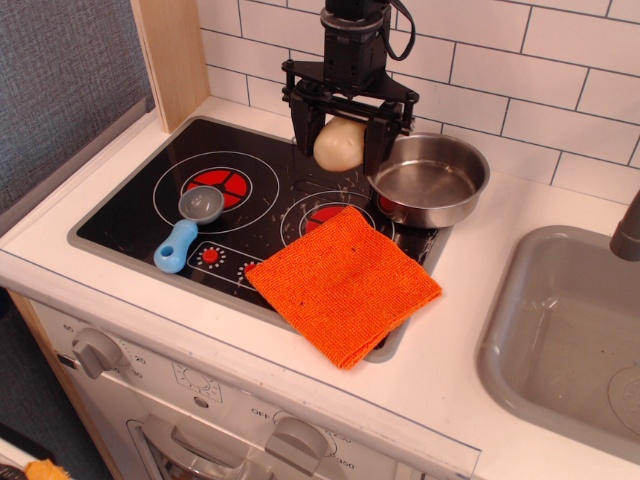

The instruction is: Move the potato to the top right corner of the stovetop above the blue spoon.

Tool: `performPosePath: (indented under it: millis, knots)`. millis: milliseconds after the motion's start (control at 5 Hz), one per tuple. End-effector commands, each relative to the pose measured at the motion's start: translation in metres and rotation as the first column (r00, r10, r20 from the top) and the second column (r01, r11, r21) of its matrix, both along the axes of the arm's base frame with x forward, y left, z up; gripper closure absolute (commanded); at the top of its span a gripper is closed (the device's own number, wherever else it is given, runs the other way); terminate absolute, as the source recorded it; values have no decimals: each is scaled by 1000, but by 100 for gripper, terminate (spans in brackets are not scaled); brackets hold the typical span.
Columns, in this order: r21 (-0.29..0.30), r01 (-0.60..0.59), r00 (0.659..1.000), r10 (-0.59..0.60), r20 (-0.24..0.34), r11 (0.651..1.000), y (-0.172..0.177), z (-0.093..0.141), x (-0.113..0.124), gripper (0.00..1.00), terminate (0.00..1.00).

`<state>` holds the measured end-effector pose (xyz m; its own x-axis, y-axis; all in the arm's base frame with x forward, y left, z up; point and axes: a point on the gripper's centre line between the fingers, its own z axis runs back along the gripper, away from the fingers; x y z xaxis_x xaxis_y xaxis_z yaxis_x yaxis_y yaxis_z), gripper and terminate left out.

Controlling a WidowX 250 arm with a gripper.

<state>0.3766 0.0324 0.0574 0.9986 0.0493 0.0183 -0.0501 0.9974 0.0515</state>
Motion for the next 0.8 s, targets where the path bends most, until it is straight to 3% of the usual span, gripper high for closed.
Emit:
performPosePath:
  millis: [0, 200, 600]
  knots:
    - [118, -156, 983, 143, 111, 981, 88, 28, 24, 100, 0]
    - [132, -213, 972, 197, 130, 968, 114, 32, 24, 100, 0]
    - [138, -249, 968, 240, 77, 959, 135, 0, 30, 100, 0]
